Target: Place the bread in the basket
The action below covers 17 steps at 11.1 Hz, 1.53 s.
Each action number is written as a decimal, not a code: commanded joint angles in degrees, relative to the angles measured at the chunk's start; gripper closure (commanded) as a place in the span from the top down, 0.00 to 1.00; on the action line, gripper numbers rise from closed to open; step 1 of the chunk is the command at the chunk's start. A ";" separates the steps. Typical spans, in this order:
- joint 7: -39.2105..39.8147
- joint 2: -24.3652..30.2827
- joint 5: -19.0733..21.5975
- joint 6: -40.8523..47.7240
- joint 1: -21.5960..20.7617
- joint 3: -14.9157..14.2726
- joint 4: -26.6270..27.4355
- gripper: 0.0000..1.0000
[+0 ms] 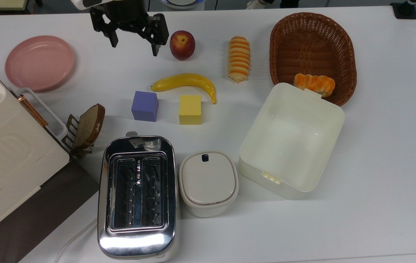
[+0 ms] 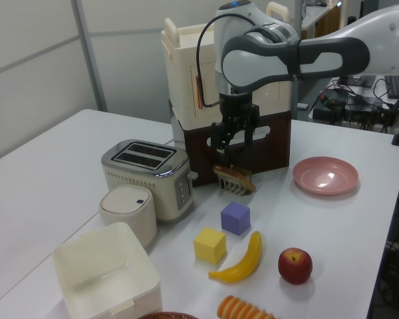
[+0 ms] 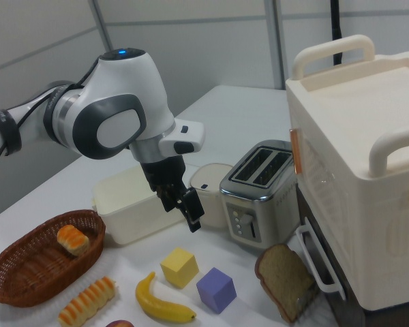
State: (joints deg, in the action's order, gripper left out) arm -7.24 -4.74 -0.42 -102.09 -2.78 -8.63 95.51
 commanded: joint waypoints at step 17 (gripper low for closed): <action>2.67 -0.01 0.86 5.06 0.32 0.98 1.08 1.00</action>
State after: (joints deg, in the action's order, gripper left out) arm -5.97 -5.26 -0.42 -98.07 -2.52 -8.09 95.58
